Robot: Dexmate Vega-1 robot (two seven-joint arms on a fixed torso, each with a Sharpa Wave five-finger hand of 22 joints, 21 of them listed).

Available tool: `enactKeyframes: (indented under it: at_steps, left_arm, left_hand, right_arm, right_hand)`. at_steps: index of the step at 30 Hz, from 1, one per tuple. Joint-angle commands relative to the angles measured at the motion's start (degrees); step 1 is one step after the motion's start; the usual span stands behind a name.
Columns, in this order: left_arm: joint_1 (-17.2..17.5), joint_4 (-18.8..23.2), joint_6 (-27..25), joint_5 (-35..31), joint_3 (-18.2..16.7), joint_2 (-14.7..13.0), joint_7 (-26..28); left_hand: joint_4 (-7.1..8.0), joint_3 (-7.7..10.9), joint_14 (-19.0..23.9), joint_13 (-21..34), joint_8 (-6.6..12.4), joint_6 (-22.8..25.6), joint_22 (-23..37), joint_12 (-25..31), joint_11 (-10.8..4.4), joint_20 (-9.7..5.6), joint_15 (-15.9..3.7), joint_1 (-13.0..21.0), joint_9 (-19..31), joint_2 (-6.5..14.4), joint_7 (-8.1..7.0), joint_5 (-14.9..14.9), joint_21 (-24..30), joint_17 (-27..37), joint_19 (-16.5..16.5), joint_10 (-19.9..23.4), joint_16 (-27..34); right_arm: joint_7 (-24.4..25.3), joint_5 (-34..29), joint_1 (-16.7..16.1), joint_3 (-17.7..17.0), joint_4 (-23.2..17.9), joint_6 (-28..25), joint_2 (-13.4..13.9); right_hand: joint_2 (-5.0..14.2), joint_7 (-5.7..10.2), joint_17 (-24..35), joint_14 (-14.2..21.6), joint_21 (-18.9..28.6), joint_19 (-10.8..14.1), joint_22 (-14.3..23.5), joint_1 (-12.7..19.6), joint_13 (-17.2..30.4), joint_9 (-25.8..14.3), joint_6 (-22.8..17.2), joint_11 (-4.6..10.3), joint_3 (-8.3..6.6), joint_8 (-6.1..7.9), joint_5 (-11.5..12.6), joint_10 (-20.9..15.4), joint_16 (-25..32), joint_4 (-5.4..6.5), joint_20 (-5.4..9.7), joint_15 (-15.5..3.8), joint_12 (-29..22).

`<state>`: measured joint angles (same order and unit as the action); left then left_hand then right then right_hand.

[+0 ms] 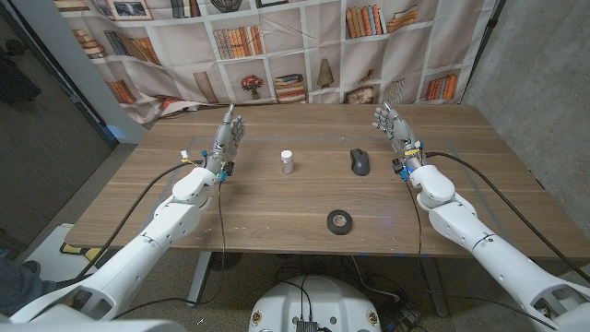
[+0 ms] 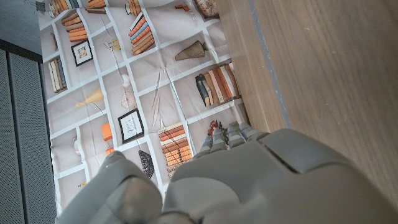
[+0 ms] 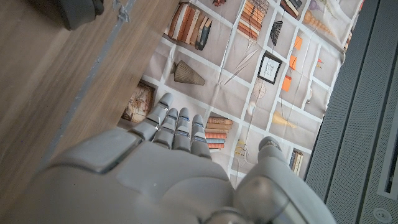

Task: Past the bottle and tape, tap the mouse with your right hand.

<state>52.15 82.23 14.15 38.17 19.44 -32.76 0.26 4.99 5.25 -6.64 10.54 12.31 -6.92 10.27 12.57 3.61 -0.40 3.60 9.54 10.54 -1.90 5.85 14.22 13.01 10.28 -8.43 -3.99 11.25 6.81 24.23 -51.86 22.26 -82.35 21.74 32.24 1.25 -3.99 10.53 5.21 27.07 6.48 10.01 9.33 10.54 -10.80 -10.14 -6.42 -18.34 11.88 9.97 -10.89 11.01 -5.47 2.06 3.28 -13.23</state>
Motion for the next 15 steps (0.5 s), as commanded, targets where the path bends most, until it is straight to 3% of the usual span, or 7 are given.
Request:
enactKeyframes:
  at_steps: [1, 4, 6, 11, 15]
  left_arm:
    - [1.4, 2.1, -0.4, 0.4, -0.8, -1.1, 0.4]
    - [1.2, 1.9, -0.2, 0.1, -0.7, -1.1, 0.4]
    - [1.0, 1.5, -0.2, -0.3, -0.5, -1.0, 0.5]
    - [0.8, 1.4, -0.2, -0.3, -0.5, -1.0, 0.3]
    - [0.7, 1.9, -0.4, -0.7, -0.5, -1.5, 0.4]
  left_hand:
    - [-0.21, 0.49, 0.5, 0.3, 0.36, 0.6, 0.1, 0.4, -0.2, 0.22, -0.09, 0.5, 0.3, 0.5, 0.08, 0.1, -0.3, 0.3, 0.0, 0.7, 0.2]
    - [-0.28, 0.59, 0.7, 0.3, 0.37, 0.8, 0.1, 0.4, -0.31, 0.22, -0.15, 0.8, 0.3, 0.7, 0.0, 0.0, -0.3, 0.3, 0.1, 1.1, 0.2]
    - [-0.41, 0.74, 1.2, 0.3, 0.47, 1.3, 0.1, 0.6, -0.36, -0.02, -0.53, 1.1, 0.2, 1.1, -0.15, -0.1, -0.1, 0.2, 0.8, 1.6, 0.3]
    - [-0.67, 0.94, 2.3, 0.3, 0.76, 2.7, 0.1, 0.8, -1.1, -0.73, -1.15, 1.9, 0.2, 1.5, -0.71, -0.3, 0.0, 0.2, 1.5, 2.8, 0.4]
    - [-0.75, 1.0, 2.5, 0.3, 0.82, 3.0, 0.1, 0.8, -1.21, -0.78, -1.24, 2.1, 0.2, 1.7, -0.89, -0.4, 0.0, 0.2, 1.6, 3.0, 0.4]
  right_arm:
    - [4.4, -5.4, -1.8, -0.3, -3.5, 0.0, 1.4]
    - [5.0, -6.5, -2.0, -0.3, -3.9, 0.2, 1.7]
    - [6.0, -7.2, -2.3, -0.6, -4.2, 0.4, 1.5]
    - [7.3, -8.3, -2.7, -1.1, -4.9, 0.7, 1.6]
    - [9.0, -9.6, -3.2, -1.5, -5.4, 0.5, 1.4]
  right_hand:
    - [0.19, 0.62, 0.2, -0.4, -0.4, -0.4, 0.2, 0.7, 0.1, -0.2, -0.9, -0.04, 0.0, 0.42, 0.2, -0.5, -0.1, -0.13, 1.95, 0.01, -0.5]
    - [0.22, 0.88, 0.2, 0.5, -0.4, 0.3, 0.2, 0.6, 0.1, -0.2, -1.2, 0.06, 0.14, 0.43, 0.2, -0.8, 0.3, -0.13, 1.94, -0.04, -0.5]
    - [0.45, 1.08, 0.3, 4.0, -0.3, 2.3, 0.2, 0.2, 0.2, -0.2, -2.0, 0.45, 0.38, 0.43, 0.2, -2.3, 1.5, -0.01, 2.13, -0.52, -0.9]
    - [0.6, 1.83, 0.3, 10.6, 0.8, 8.9, 0.4, 0.3, 0.3, -0.2, -4.3, 0.87, 0.52, 0.62, 0.2, -9.7, 2.7, -0.47, 0.87, -1.34, -3.0]
    - [0.92, 2.82, 0.3, 18.5, 2.6, 16.3, 0.6, 0.3, 0.4, -0.3, -5.9, 2.77, 0.55, 0.56, 0.2, -15.3, 4.1, -0.66, 0.7, -2.12, -4.3]
